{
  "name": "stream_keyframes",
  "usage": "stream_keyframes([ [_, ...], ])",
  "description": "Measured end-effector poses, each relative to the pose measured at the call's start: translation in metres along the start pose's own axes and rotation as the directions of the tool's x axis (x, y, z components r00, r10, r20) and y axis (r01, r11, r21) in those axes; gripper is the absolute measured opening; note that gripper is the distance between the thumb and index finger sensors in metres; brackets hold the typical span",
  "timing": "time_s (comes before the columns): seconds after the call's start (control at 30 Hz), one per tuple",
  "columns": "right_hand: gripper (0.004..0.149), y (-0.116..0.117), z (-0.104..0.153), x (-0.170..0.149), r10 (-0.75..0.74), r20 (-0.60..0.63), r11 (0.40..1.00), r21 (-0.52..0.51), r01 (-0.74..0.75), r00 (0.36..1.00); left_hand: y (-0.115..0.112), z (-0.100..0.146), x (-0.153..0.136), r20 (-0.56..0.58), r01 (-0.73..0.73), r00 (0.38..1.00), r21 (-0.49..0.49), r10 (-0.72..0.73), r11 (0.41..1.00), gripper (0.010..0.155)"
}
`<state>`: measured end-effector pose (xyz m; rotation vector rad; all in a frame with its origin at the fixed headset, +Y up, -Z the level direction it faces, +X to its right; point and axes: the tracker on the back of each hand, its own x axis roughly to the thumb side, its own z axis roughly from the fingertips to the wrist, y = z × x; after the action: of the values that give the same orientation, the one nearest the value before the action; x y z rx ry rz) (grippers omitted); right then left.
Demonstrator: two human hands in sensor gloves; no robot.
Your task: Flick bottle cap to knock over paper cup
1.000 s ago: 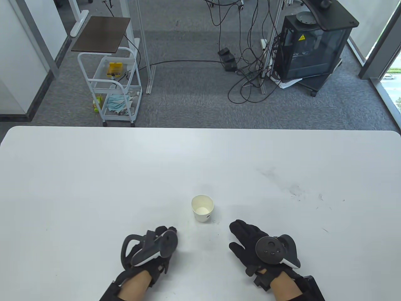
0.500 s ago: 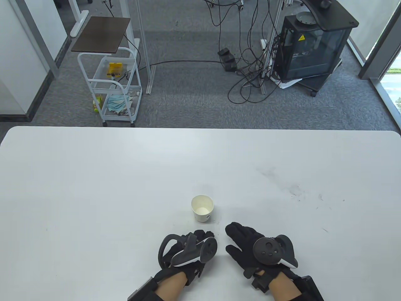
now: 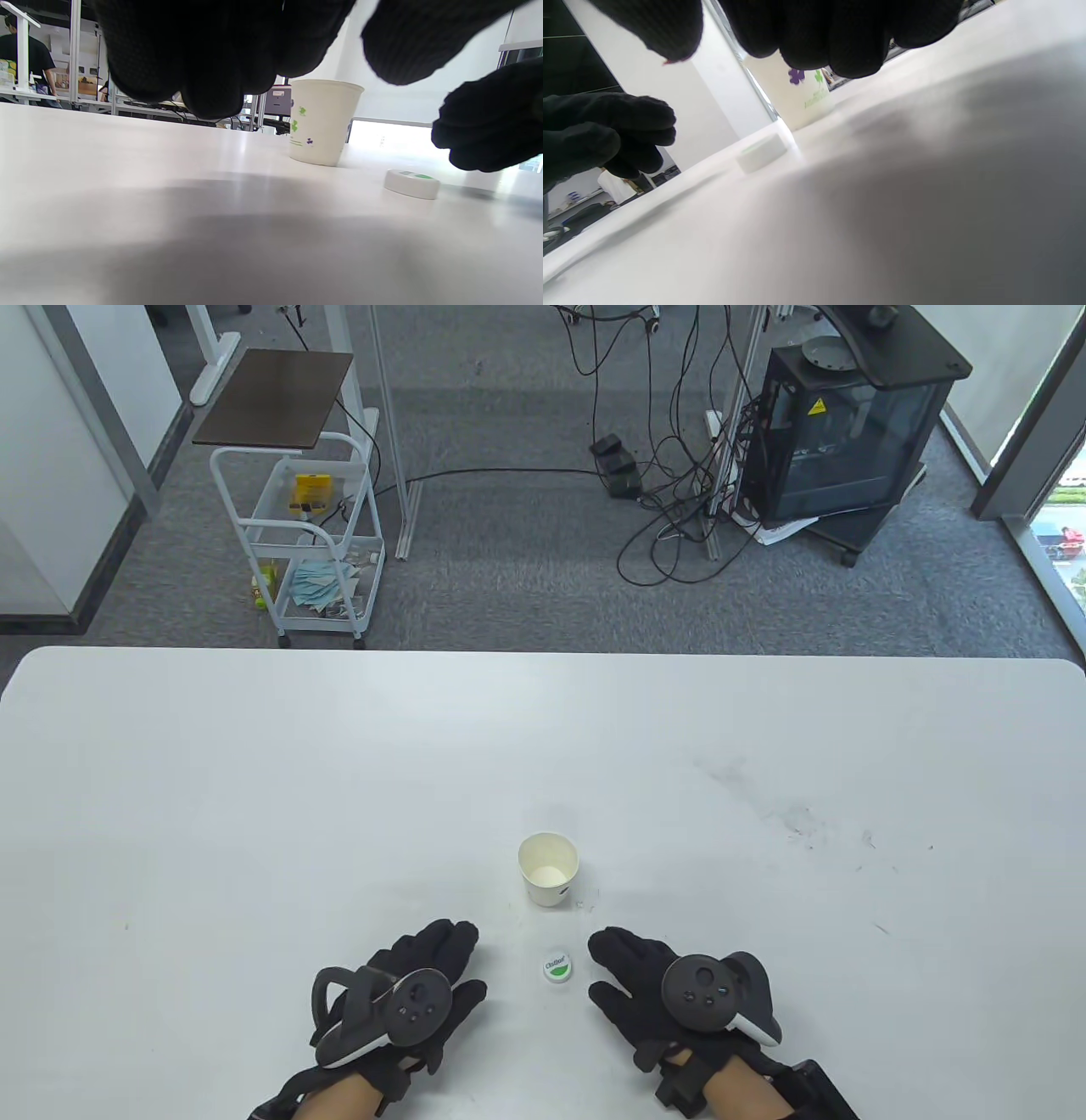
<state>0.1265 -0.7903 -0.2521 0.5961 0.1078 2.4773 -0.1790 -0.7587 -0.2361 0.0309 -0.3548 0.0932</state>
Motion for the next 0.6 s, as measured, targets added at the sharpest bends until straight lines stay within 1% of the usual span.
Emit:
stream_keyframes([
  [0.07, 0.059, 0.008, 0.0, 0.001, 0.019, -0.071, 0.999, 0.048, -0.016, 0.997, 0.0, 0.001, -0.001, 0.011, 0.007, 1.0, -0.019, -0.007, 1.0, 0.068],
  [0.1, 0.055, 0.011, 0.0, 0.003, 0.022, -0.097, 0.998, 0.06, -0.016, 0.995, -0.001, 0.002, -0.002, 0.02, 0.006, 1.0, -0.016, -0.005, 1.0, 0.068],
  [0.17, 0.041, 0.017, -0.001, 0.007, 0.029, -0.166, 0.997, 0.076, -0.016, 0.986, -0.001, 0.004, -0.003, 0.031, -0.012, 0.999, -0.033, 0.013, 0.999, 0.068],
  [0.23, 0.035, 0.023, -0.002, 0.01, 0.033, -0.201, 0.994, 0.106, -0.011, 0.979, 0.0, 0.003, -0.006, 0.032, -0.037, 0.999, -0.036, 0.039, 0.999, 0.068],
  [0.37, 0.033, 0.036, -0.006, 0.017, 0.06, -0.213, 0.978, 0.209, -0.014, 0.975, 0.0, 0.001, -0.01, 0.032, -0.061, 0.997, -0.046, 0.063, 0.997, 0.068],
  [0.47, 0.032, 0.042, -0.009, 0.021, 0.071, -0.232, 0.971, 0.241, -0.014, 0.97, -0.001, 0.001, -0.01, 0.026, -0.073, 0.997, -0.057, 0.074, 0.996, 0.068],
  [0.6, 0.032, 0.048, -0.014, 0.024, 0.088, -0.212, 0.954, 0.3, -0.021, 0.973, 0.0, 0.001, -0.008, 0.034, -0.063, 0.997, -0.062, 0.066, 0.996, 0.068],
])
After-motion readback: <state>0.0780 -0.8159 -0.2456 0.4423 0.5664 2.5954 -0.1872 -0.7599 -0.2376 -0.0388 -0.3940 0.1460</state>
